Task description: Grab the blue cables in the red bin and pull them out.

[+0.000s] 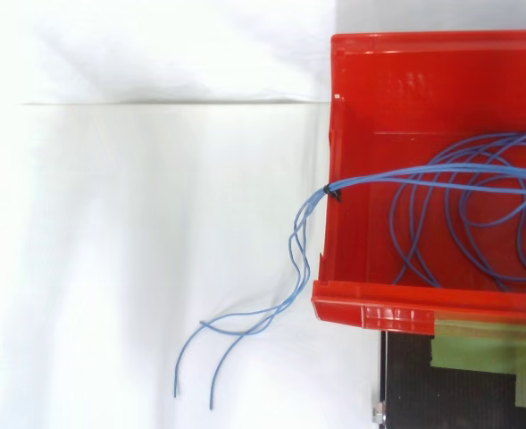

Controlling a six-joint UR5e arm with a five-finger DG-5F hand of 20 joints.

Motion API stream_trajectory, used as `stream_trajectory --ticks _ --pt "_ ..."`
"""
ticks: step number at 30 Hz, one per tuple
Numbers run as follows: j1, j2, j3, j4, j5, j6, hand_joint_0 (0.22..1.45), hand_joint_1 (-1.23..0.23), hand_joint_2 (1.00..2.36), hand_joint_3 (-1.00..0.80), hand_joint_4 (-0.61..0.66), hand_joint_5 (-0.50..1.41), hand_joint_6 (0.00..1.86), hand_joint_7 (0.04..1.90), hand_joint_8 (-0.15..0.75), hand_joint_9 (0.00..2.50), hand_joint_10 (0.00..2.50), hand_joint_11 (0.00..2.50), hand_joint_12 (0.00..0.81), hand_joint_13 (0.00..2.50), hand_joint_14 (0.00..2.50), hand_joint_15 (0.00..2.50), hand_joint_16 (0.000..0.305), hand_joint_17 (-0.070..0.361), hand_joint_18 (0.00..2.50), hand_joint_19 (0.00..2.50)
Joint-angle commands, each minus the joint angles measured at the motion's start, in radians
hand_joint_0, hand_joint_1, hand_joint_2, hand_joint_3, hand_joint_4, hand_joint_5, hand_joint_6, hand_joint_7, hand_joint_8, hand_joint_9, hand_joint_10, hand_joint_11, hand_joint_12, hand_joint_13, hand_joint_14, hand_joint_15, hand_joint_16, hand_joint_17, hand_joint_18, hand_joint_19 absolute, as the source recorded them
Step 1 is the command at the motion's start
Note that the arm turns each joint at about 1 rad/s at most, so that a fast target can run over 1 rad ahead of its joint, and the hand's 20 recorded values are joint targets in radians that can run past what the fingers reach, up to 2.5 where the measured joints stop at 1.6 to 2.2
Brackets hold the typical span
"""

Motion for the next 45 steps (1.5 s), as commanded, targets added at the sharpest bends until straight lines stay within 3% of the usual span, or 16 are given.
stream_trajectory --ticks 1,8,33,36,42,43,45 --pt "-0.001 0.001 0.0 0.0 0.0 0.0 0.69 -0.8 1.0 -1.0 0.14 0.31 0.0 0.16 0.227 0.65 0.01 0.19 0.34 0.51 0.01 0.15 0.055 0.124 0.29 0.15" --pt "-0.001 -0.001 0.0 0.0 0.0 0.0 0.71 -0.79 1.0 -1.0 0.14 0.31 0.0 0.16 0.224 0.65 0.01 0.19 0.331 0.53 0.0 0.13 0.043 0.098 0.3 0.06" --pt "-0.001 -0.001 0.0 0.002 0.001 -0.006 0.71 -0.79 1.0 -1.0 0.13 0.43 0.01 0.16 0.225 0.72 0.01 0.22 0.331 0.55 0.01 0.16 0.045 0.102 0.3 0.12" --pt "0.004 -0.001 0.0 0.014 0.015 -0.058 0.71 -0.79 1.0 -1.0 0.14 0.45 0.01 0.16 0.224 0.73 0.01 0.23 0.332 0.56 0.01 0.16 0.045 0.102 0.31 0.13" --pt "0.013 -0.001 0.0 0.015 0.055 -0.318 0.71 -0.79 1.0 -1.0 0.16 0.46 0.01 0.17 0.226 0.75 0.01 0.23 0.333 0.57 0.01 0.18 0.046 0.103 0.32 0.14" --pt "0.013 -0.001 0.0 0.015 0.055 -0.318 0.71 -0.79 1.0 -1.0 0.16 0.46 0.01 0.17 0.225 0.75 0.01 0.24 0.335 0.57 0.01 0.18 0.046 0.103 0.32 0.14" --pt "0.015 -0.001 0.0 0.017 0.055 -0.396 0.72 -0.79 1.0 -1.0 0.16 0.47 0.01 0.17 0.229 0.75 0.01 0.23 0.335 0.57 0.01 0.18 0.046 0.103 0.32 0.15"
